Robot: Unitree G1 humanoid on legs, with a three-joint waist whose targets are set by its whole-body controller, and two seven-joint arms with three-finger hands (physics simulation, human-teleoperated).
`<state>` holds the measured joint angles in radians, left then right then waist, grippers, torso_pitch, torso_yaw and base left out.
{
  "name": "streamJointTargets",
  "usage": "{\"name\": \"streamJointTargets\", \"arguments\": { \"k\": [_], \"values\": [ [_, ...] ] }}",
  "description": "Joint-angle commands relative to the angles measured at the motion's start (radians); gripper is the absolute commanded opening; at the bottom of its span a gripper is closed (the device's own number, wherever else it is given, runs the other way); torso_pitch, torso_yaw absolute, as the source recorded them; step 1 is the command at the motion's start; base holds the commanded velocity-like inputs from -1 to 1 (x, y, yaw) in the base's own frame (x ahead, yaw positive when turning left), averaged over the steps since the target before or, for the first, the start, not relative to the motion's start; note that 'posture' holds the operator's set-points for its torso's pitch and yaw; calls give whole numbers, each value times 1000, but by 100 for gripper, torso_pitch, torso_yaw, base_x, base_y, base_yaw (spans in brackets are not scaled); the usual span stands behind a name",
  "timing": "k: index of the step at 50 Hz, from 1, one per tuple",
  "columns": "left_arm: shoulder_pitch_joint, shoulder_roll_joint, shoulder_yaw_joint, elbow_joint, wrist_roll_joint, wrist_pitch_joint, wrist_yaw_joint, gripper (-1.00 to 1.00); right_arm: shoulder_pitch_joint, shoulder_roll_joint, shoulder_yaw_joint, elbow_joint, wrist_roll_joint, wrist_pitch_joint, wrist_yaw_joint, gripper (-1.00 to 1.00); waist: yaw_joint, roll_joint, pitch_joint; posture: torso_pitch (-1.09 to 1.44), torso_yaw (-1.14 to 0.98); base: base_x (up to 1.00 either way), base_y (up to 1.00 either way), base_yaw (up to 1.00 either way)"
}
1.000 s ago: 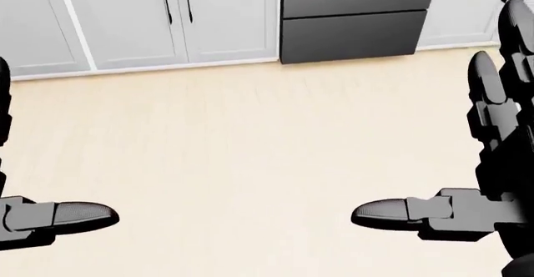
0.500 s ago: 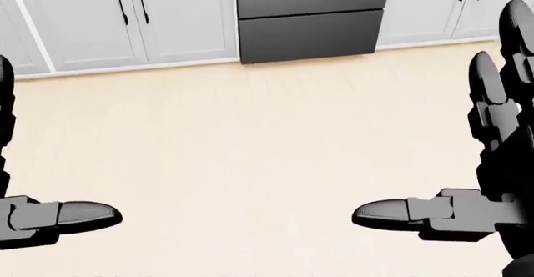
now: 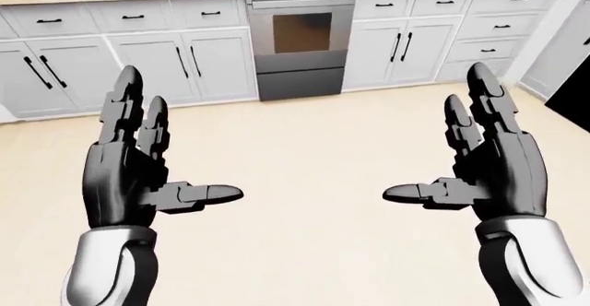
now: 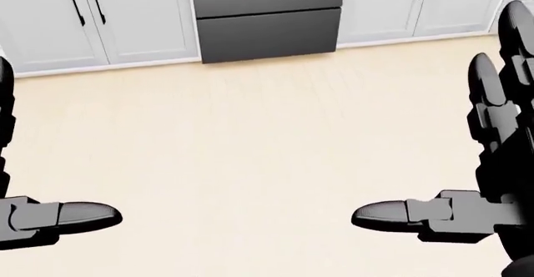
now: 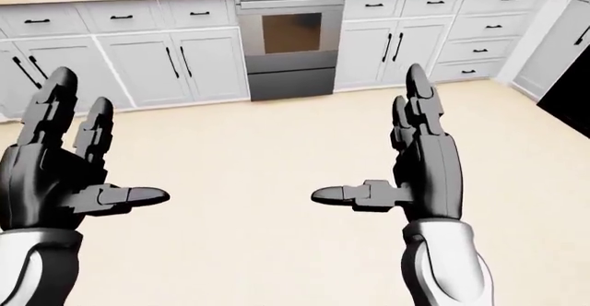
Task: Navigate to the stove.
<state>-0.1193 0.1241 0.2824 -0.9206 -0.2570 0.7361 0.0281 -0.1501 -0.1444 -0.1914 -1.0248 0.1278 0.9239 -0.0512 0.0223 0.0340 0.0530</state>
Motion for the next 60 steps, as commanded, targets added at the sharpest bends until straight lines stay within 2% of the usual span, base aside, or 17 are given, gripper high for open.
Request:
{"name": "streamJointTargets", "arguments": {
  "k": [1, 2, 8, 12, 13, 14, 15, 22, 27, 35, 42, 47, 49, 51, 53, 54, 60],
  "values": [
    [-12, 5, 4, -14, 4, -32, -1, 100, -15, 0, -2, -22, -11, -27, 11, 100, 2, 6, -11, 0, 0, 0, -53, 0],
    [-13, 6, 5, -18, 2, -27, 0, 100, -13, 4, -2, -22, -15, -29, 14, 100, 3, 27, -18, 0, 0, 0, -52, 0],
    [-15, 6, 6, -22, 3, -19, 1, 100, -16, 13, -6, -22, -30, -25, 30, 100, 2, 26, -45, 0, 0, 0, -53, 0],
    [-17, 6, 4, -19, 6, -22, 2, 100, -17, 17, -10, -22, -33, -26, 36, 100, 7, -32, -27, 0, 0, 0, -53, 0],
    [-21, 7, 10, -31, -2, -7, 5, 100, -19, 15, -11, -22, -32, -25, 34, 100, 6, -67, -37, 0, 0, 0, -52, 0],
    [-19, 7, 7, -27, 0, -13, 4, 100, -20, 13, -8, -22, -30, -22, 30, 100, -1, -130, -55, 0, 0, 0, -52, 0],
    [-16, 7, 3, -22, 4, -19, 3, 100, -20, 13, -7, -22, -30, -22, 30, 100, -6, -93, -42, 0, 0, 0, -52, 0],
    [-19, 7, 0, -18, 6, -18, 1, 100, -27, -3, -10, -22, -6, -15, 10, 100, -6, -35, -15, 0, 0, 0, -52, 0],
    [-18, 6, 4, -24, 2, -13, 1, 100, -24, -2, -10, -22, -12, -18, 4, 100, -3, 10, -19, 0, 0, 0, -41, 0],
    [-13, 6, 6, -22, 1, -18, -1, 100, -21, 34, -13, -17, -45, -5, 36, 100, -16, -50, -24, 0, 0, 0, 0, 0],
    [-12, 6, 8, -26, 0, -15, -1, 100, -27, 46, -43, -22, 36, 9, 32, 100, 5, -43, -37, 0, 0, 1, 0, 19],
    [-8, 4, 0, -18, 9, -29, -3, 100, -20, 22, -33, -22, 51, 0, 2, 100, -2, -57, -14, 0, 0, 20, 0, 100],
    [-13, 4, 5, -24, 4, -16, -2, 100, -22, 18, -14, -20, 31, 7, 11, 100, -33, -50, 6, 0, 0, 9, 0, 50],
    [-12, 5, 1, -24, 8, -17, -1, 100, -25, 25, -11, -17, 18, 7, 18, 100, -32, -35, -22, 0, 0, 0, 0, 0],
    [-18, 6, 2, -17, 8, -19, -2, 100, -30, 27, -10, -22, 5, 10, 22, 100, -40, 24, -37, 0, 0, 0, 0, 0],
    [-19, 6, 1, -13, 10, -22, -2, 100, -35, 28, -12, -22, 6, 12, 22, 100, -35, -10, -17, 0, 0, 0, 0, 0],
    [-23, 6, -7, 3, 17, -32, -3, 100, -42, 37, -18, -22, 8, -5, 19, 100, -25, -52, -31, 0, 0, 0, 0, 0]
  ]
}}
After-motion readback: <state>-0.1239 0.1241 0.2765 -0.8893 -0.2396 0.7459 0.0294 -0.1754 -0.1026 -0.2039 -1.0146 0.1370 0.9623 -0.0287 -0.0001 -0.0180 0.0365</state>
